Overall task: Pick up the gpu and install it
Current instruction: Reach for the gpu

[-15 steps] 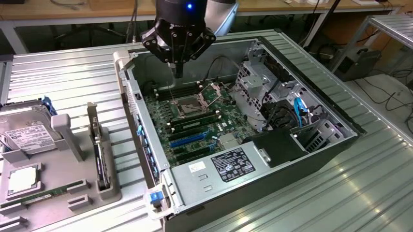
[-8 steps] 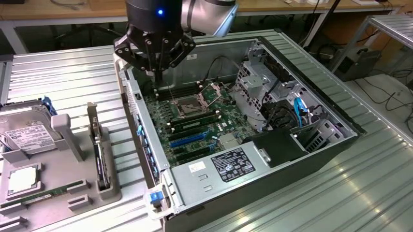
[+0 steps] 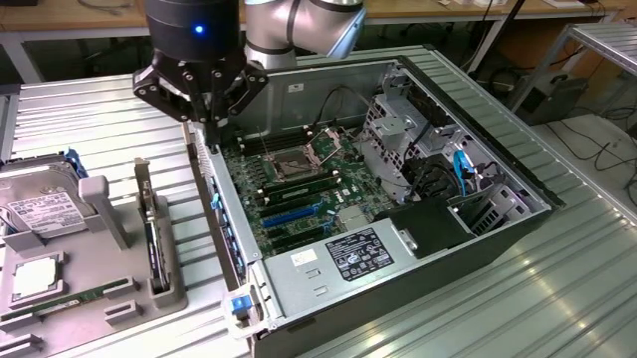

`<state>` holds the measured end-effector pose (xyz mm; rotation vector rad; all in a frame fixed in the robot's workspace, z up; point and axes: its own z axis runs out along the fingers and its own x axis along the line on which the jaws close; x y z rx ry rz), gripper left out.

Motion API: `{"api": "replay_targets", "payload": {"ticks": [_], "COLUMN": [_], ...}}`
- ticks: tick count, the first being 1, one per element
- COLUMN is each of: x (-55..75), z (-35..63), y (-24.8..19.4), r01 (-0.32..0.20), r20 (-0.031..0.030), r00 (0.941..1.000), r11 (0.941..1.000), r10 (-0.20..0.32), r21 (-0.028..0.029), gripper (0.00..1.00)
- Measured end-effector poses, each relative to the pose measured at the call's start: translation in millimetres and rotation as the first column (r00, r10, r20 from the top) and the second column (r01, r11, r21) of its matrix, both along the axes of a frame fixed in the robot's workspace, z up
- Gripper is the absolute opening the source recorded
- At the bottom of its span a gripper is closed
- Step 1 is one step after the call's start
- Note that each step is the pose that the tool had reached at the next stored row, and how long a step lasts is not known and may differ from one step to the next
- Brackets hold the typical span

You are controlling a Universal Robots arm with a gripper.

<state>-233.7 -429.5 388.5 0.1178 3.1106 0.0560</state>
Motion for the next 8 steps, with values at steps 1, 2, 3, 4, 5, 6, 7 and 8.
{"api": "replay_targets", "payload": {"ticks": [1,2,3,4,5,6,7,8], "x": [-3.9,-12.1,-21.1,-27.9,-32.1,-36.5,-41.1,-45.4], "z": [-0.6,-1.7,-2.9,-4.1,-4.8,-5.5,-6.2,-7.0], "y": [-0.5,-1.5,-2.6,-3.4,-4.0,-4.5,-5.0,-5.6], "r01": [0.0,0.0,0.0,0.0,0.0,0.0,0.0,0.0], "r20": [0.0,0.0001,0.0,0.0001,0.0001,0.0,0.0,0.0], "r00": [1.0,1.0,1.0,1.0,1.0,1.0,1.0,1.0], "r11": [1.0,1.0,1.0,1.0,1.0,1.0,1.0,1.0], "r10": [0.0,0.0,0.0,0.0,0.0,0.0,0.0,0.0], "r21": [-0.0003,-0.0011,-0.002,-0.0024,-0.0027,-0.003,-0.0032,-0.0034], "gripper": [0.11,0.11,0.11,0.11,0.11,0.11,0.11,0.11]}}
